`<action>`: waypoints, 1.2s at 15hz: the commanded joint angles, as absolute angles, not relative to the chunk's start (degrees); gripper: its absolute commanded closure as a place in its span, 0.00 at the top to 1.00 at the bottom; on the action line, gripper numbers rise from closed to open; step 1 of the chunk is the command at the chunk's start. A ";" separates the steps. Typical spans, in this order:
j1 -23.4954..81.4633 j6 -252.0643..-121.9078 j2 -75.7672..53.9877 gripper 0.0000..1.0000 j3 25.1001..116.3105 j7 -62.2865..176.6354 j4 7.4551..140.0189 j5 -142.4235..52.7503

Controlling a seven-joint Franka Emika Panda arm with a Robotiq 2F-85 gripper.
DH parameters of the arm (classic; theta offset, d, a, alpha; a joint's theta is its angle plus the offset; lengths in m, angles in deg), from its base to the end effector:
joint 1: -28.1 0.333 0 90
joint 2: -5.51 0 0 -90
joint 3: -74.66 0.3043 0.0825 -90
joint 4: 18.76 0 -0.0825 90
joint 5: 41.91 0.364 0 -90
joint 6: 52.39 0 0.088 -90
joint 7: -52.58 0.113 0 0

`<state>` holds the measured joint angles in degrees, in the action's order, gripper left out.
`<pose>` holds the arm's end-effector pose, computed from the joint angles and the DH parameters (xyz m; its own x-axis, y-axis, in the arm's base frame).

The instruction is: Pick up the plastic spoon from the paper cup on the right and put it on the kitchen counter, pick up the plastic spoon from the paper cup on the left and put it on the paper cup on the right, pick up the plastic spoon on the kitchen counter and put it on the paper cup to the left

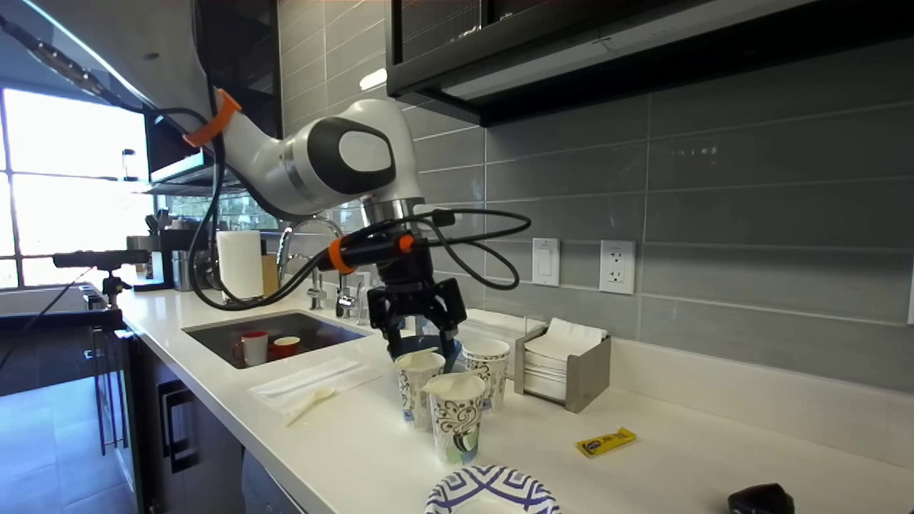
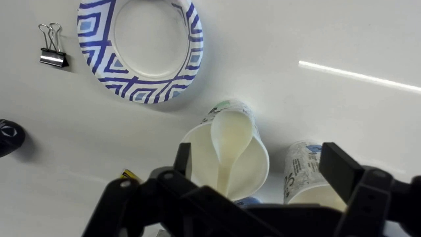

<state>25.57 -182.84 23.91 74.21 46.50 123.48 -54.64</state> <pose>0.4304 -0.0288 0.4121 0.9773 0.1951 0.0825 0.1767 -0.9657 0.1904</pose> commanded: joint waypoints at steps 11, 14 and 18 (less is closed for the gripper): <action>26.52 -184.73 15.88 1.00 70.82 37.35 118.05 -47.80; 26.35 -184.64 14.86 1.00 70.62 36.80 117.08 -46.95; 26.22 -184.65 13.63 0.89 70.48 36.39 115.97 -46.20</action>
<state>25.98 -184.60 15.42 71.11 38.28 117.90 -48.06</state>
